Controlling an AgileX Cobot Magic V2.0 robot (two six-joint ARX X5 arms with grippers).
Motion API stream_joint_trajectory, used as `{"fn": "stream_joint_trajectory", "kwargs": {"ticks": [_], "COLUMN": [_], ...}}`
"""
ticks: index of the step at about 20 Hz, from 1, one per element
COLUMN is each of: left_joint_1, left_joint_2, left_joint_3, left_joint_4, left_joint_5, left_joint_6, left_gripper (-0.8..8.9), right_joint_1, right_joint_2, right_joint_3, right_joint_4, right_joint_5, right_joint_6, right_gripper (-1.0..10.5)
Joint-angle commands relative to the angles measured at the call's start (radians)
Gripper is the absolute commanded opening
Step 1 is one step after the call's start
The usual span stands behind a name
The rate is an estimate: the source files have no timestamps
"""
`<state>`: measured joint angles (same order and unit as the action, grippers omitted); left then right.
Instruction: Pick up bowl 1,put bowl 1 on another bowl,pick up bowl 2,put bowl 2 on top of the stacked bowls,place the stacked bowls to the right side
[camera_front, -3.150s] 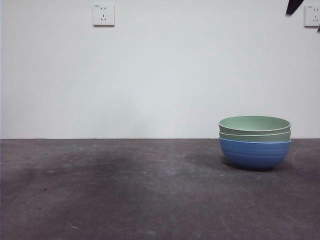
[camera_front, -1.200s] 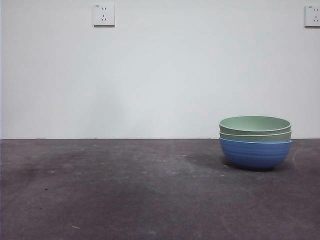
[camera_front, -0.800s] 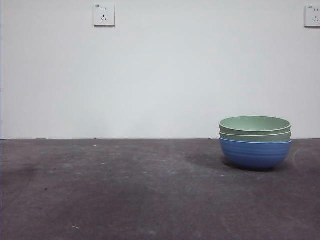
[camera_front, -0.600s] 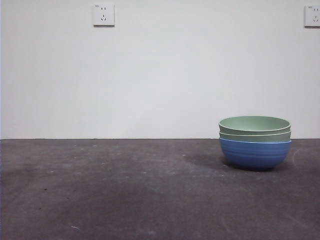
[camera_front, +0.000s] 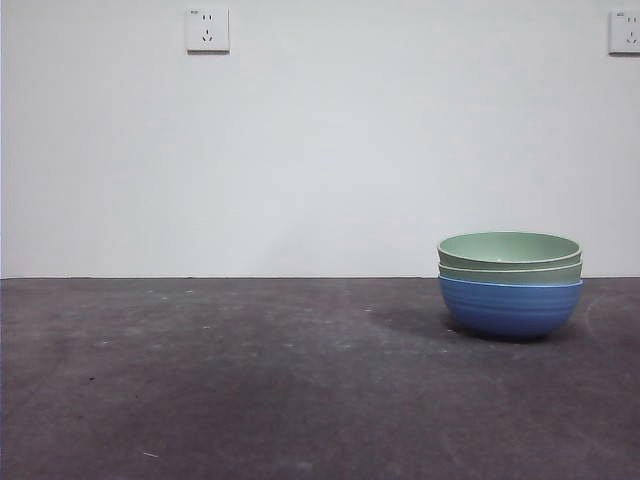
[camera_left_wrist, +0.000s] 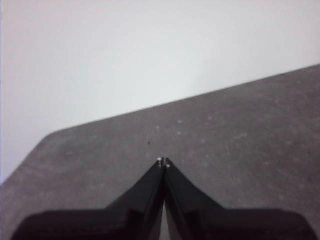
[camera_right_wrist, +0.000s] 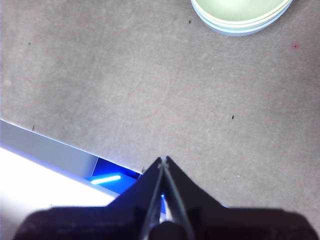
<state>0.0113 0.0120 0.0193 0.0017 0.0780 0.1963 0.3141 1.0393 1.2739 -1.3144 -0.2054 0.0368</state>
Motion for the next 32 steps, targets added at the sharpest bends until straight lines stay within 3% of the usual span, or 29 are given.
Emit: {"fn": "stream_joint_trajectory", "kwargs": {"ticks": [1,4,8,21,23,25,28,32], "left_joint_1": [0.004,0.003,0.003,0.003,0.003,0.003,0.003,0.003], "left_joint_2": [-0.01,-0.01,-0.01,-0.009,-0.009,-0.009,-0.009,-0.009], "left_joint_3": [-0.016,-0.016,-0.015,-0.015,-0.015,-0.015,-0.015,-0.015], "left_joint_4": [-0.054,-0.135,-0.178,-0.179,-0.179,-0.179,-0.179,-0.179], "left_joint_5": [0.0,0.005,0.008,0.002,0.002,0.002,0.002,0.002], "left_joint_6": [-0.039,-0.073,-0.214,-0.22,-0.22,-0.22,-0.22,-0.22], "left_gripper": [-0.04,-0.04,-0.03,-0.03,-0.03,-0.04,-0.03,-0.03], "right_joint_1": [0.0,0.0,0.0,0.0,0.0,-0.015,-0.057,-0.083], "right_joint_2": [0.0,0.0,0.0,0.0,0.0,-0.01,-0.127,-0.378], "right_joint_3": [-0.008,-0.008,-0.008,-0.008,-0.008,-0.01,-0.093,-0.447], "right_joint_4": [0.003,0.003,0.003,0.004,0.009,0.11,0.435,0.823], "right_joint_5": [0.003,0.003,0.003,0.003,0.006,0.005,-0.006,-0.002], "right_joint_6": [-0.001,-0.001,-0.001,-0.003,-0.054,-0.09,-0.049,-0.019], "right_gripper": [0.0,0.0,0.0,0.0,0.0,0.0,0.0,0.0]}}
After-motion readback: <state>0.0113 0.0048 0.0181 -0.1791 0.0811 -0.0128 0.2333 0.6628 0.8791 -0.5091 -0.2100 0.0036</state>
